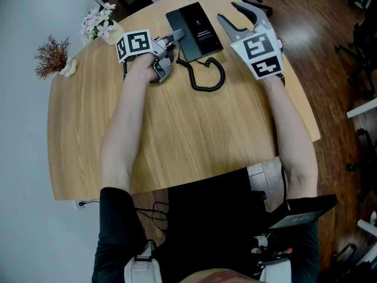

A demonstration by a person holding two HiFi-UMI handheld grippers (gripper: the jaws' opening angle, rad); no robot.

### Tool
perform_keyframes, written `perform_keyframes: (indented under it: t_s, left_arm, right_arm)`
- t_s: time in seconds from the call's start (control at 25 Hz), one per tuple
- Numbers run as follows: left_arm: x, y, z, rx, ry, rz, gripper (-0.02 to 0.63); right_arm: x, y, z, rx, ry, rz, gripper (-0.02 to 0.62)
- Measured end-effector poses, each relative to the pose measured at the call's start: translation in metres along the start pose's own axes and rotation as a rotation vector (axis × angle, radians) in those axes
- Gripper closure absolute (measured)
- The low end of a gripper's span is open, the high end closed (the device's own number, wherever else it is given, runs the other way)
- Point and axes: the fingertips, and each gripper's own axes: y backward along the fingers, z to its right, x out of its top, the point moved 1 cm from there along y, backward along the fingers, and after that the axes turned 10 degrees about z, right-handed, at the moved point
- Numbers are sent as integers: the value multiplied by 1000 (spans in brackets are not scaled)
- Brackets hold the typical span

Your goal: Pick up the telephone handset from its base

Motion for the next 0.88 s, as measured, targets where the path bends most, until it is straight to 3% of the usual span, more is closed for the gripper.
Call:
perform_keyframes:
  t_s: [0.56, 0.88]
  left_arm:
    - [4, 3, 7, 14, -75, 91, 482]
    - [12, 24, 39, -172, 20, 240, 523]
  right_arm:
    - [-2, -2, -6, 23, 15, -9, 420]
    - [-2, -3, -13, 43, 22, -14, 463]
